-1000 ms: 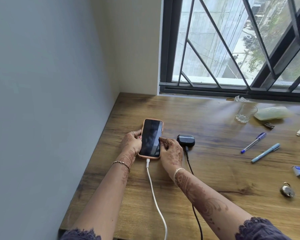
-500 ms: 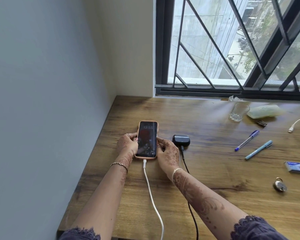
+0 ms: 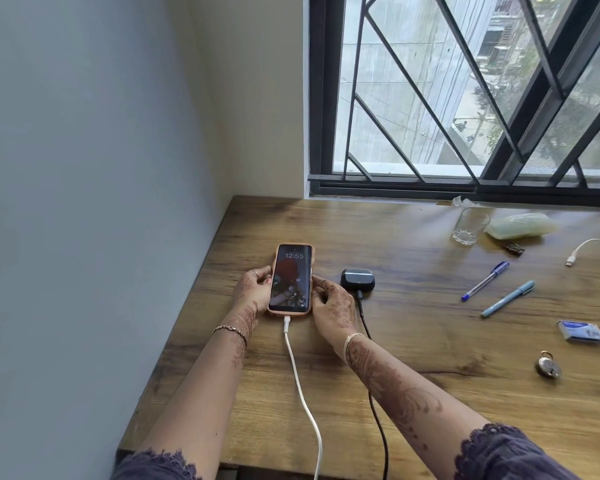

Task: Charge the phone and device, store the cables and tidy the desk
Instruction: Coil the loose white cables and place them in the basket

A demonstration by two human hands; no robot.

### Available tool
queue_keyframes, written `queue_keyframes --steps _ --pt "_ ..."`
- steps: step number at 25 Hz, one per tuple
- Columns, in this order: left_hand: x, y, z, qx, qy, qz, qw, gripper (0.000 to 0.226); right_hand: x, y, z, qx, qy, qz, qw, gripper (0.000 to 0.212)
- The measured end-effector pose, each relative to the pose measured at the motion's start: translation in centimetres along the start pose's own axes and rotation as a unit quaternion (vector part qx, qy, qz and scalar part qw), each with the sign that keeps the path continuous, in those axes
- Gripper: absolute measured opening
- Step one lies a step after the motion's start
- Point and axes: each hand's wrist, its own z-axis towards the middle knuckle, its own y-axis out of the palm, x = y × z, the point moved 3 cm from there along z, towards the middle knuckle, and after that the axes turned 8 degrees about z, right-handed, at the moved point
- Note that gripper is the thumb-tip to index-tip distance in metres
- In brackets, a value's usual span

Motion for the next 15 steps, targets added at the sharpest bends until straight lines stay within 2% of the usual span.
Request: queue_keyframes --steps 5,15 --pt "-0.1 -0.4 -1.3 -0.015 0.03 -0.037 0.999 0.037 -0.3 -0.4 -0.4 -0.007 0.011 -0.01 1.0 0.033" --pt "-0.2 -0.5 -2.7 -0.035 0.066 -0.007 0.997 0.038 0.3 0.4 -0.3 0.01 0.024 0.022 0.999 0.032"
